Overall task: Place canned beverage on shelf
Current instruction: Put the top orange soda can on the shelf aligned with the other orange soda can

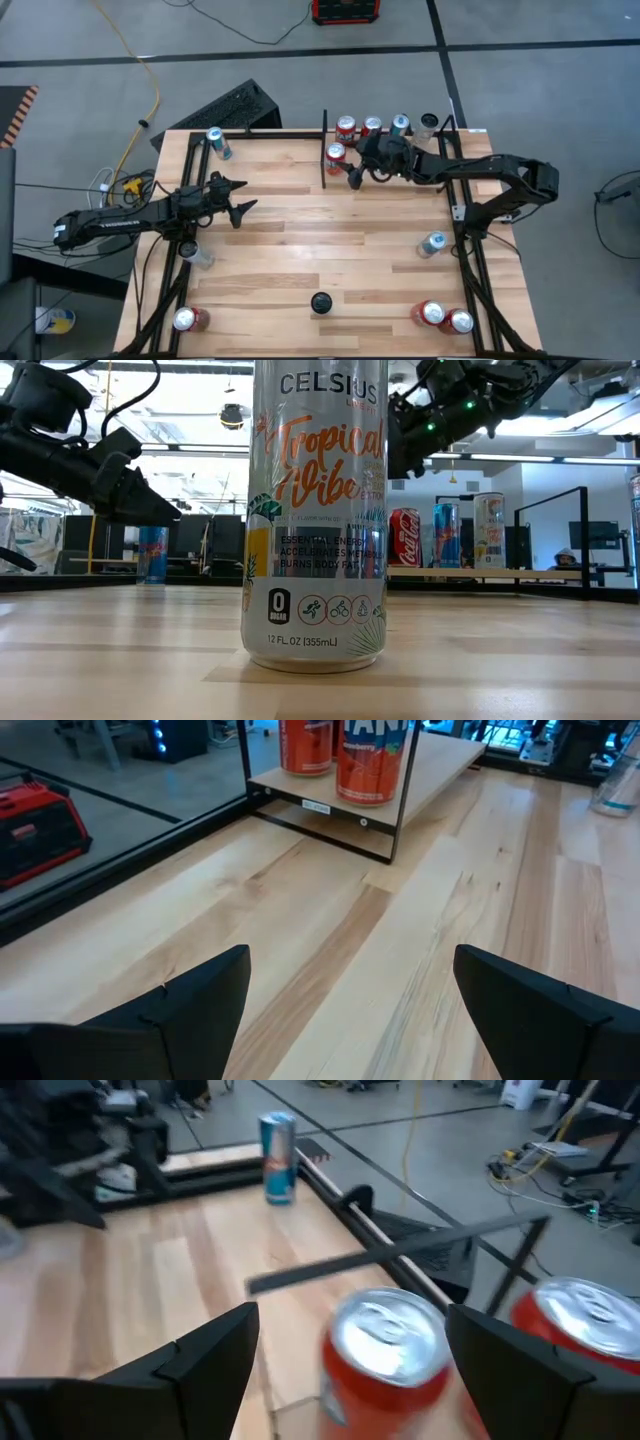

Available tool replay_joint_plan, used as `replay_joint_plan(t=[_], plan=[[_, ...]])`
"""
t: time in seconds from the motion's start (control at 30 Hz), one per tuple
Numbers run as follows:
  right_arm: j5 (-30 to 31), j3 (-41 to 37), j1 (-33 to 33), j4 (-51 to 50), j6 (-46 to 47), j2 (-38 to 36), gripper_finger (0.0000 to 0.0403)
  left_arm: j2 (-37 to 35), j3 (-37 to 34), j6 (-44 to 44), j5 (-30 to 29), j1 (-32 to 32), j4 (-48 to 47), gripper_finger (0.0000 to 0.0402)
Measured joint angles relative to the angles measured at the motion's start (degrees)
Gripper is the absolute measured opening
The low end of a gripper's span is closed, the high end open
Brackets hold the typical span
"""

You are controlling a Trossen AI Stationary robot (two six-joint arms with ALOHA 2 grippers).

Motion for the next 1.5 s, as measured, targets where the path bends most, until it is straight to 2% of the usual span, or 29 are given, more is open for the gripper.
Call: replay_joint_plan(t=[0.17, 0.27, 0.4, 0.5, 0.9, 1.27, 1.5], plan=[[0.26, 0.00, -1.94, 1.48, -0.47, 1.15, 0.0345, 0.00, 0.04, 0.00, -0.02, 0.00, -0.03, 0.0334], [3.20, 0.00, -2.10, 3.62, -0.47, 2.90, 0.0345, 0.00, 0.06, 0.00, -0.02, 0.00, -0.07, 0.0334], [3.49, 0.00, -2.08, 6.19, 0.79, 5.27, 0.0345, 0.00, 0.08, 0.00, -0.04, 0.00, -0.07, 0.0334], [5.87, 0.02, -1.86, 8.02, 1.54, 6.91, 0.0345, 0.00, 0.08, 0.00, -0.04, 0.00, -0.07, 0.0334], [5.88, 0.13, -1.87, 12.90, 5.19, 11.41, 0.0345, 0.00, 0.10, 0.00, -0.11, 0.00, -0.07, 0.0334], [5.90, 0.13, -2.00, 12.35, 3.97, 11.47, 0.0345, 0.00, 0.10, 0.00, -0.13, 0.00, -0.07, 0.0334], [5.93, 0.11, -2.41, 5.77, 2.94, 7.97, 0.0345, 0.00, 0.13, 0.00, -0.15, 0.02, -0.06, 0.0334]])
